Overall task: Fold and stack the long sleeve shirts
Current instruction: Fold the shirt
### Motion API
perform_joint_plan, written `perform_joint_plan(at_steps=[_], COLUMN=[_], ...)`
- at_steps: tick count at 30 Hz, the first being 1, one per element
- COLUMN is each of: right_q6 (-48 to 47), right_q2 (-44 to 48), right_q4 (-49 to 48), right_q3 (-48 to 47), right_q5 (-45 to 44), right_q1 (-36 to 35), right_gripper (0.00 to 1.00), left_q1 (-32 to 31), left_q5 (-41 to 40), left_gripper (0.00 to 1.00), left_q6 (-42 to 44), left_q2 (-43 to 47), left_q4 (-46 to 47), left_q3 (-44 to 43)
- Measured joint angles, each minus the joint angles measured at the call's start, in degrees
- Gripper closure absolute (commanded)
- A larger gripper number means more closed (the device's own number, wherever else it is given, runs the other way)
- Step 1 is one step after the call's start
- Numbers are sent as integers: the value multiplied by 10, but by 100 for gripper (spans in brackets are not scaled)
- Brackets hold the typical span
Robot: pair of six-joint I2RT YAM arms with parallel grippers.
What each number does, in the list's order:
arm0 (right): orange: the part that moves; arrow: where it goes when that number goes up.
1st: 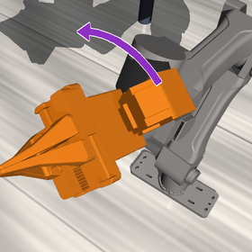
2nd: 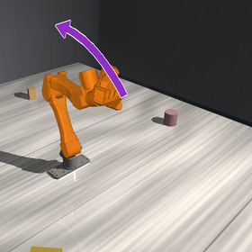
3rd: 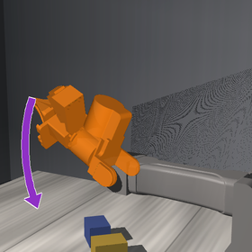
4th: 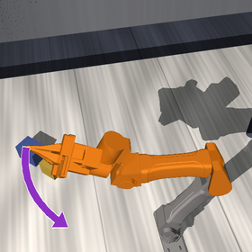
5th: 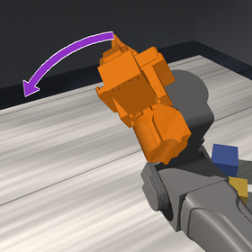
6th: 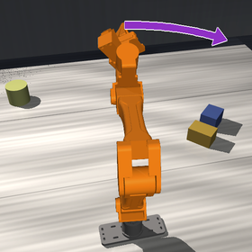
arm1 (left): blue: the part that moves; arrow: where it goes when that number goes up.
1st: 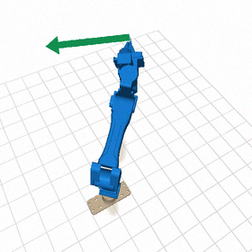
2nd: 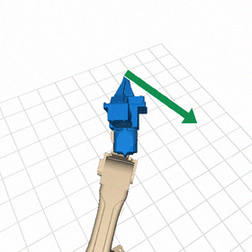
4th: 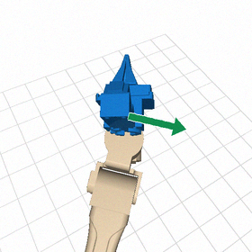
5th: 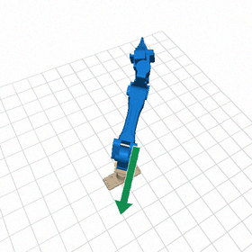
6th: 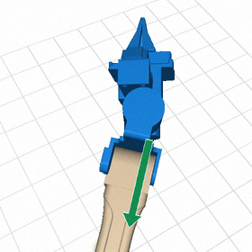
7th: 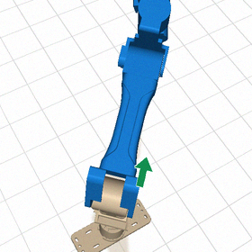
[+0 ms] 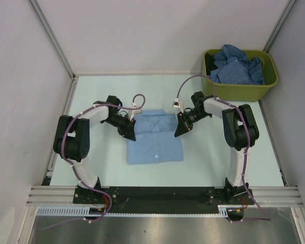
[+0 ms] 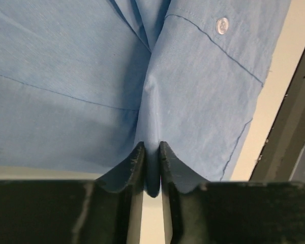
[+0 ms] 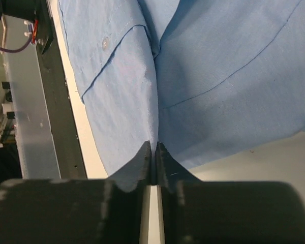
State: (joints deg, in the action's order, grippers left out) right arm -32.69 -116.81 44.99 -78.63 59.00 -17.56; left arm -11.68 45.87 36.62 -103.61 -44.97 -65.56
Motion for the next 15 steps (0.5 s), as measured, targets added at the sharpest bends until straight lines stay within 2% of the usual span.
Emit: perform_joint_plan(at_steps=[1,4,9,15], right_q6=[2,4,11,13], right_q2=[0,3,6,-1], right_q4=[3,5,14,42], right_q3=[1,1,-12,-95], right_q5=[0,0,3,6], right_q1=[0,0,1,15], right_gripper=[100,100,100,100], left_q1=[1,3,9,19], left_q5=[2,9,8,2], left_gripper=[91,96,100,100], left_q6=[2,9,9,14], left_q2=[1,8,12,7], left_q4=[-6,-20,-48,-84], left_q3=[0,0,-18,-104])
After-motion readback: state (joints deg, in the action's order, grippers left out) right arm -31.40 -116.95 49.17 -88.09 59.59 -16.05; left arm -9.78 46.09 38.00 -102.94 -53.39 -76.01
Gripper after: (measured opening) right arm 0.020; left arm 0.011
